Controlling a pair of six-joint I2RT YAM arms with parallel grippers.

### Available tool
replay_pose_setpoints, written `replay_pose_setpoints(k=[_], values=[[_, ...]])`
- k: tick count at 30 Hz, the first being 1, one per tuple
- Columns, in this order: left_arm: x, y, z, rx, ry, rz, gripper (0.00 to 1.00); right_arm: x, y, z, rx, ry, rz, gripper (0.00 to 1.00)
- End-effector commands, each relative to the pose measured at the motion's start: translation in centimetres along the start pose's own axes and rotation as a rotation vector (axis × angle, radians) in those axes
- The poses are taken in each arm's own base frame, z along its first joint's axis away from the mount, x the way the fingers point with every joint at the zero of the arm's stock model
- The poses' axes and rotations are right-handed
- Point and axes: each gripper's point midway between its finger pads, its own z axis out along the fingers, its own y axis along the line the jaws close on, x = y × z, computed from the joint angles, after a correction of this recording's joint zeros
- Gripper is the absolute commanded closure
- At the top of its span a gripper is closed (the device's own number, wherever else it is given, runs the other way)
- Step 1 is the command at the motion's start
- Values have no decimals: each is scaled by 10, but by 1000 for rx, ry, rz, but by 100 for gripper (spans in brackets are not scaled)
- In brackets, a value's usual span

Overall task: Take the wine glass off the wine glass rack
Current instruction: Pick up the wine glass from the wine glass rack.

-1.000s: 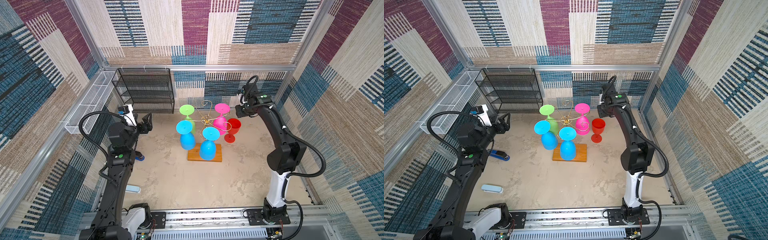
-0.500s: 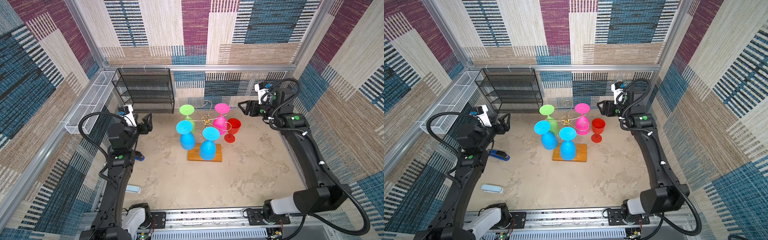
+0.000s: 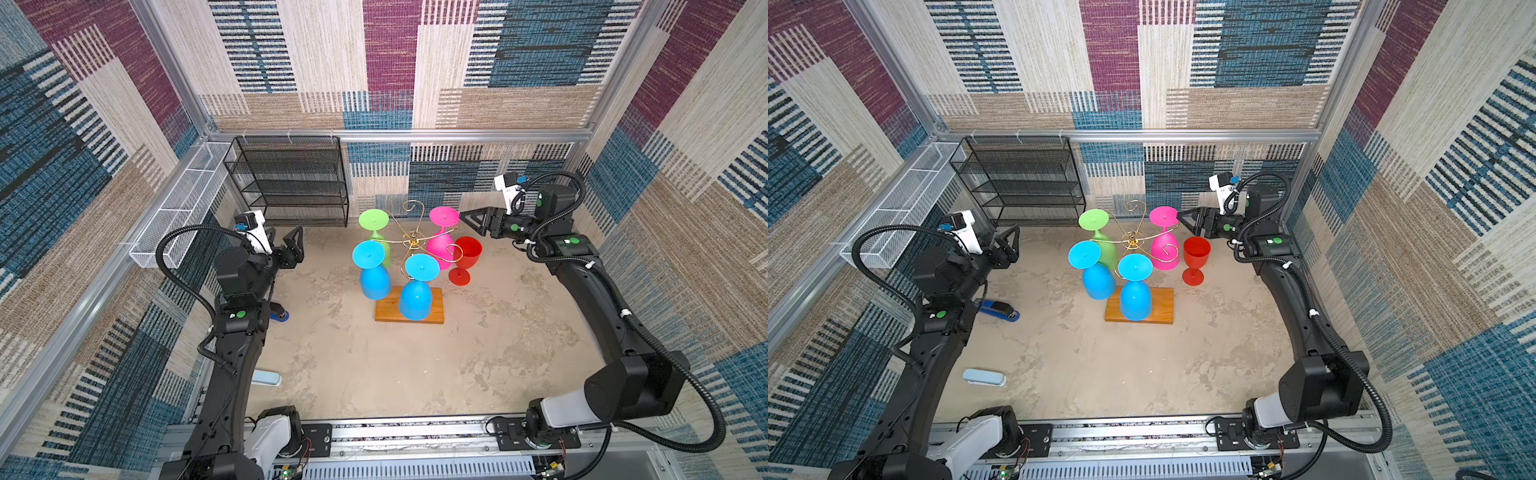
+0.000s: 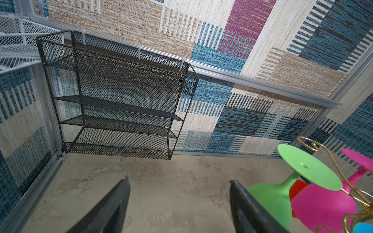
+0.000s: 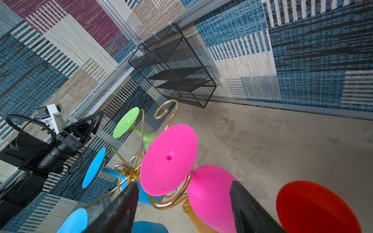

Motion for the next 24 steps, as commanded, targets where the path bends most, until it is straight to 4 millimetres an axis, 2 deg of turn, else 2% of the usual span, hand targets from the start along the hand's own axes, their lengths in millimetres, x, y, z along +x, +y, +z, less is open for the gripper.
replay_pose_setpoints(k=[1, 6, 15, 24], values=[[-7, -2, 0, 16, -29, -15, 20, -5, 5, 3, -46, -10, -3, 30], [-6, -1, 0, 15, -27, -15, 21, -7, 8, 9, -68, -1, -5, 34], [-7, 0, 0, 14, -31, -17, 21, -4, 7, 32, -57, 30, -12, 36], [-8, 0, -1, 13, -35, -20, 21, -6, 4, 44, -38, 40, -16, 45]])
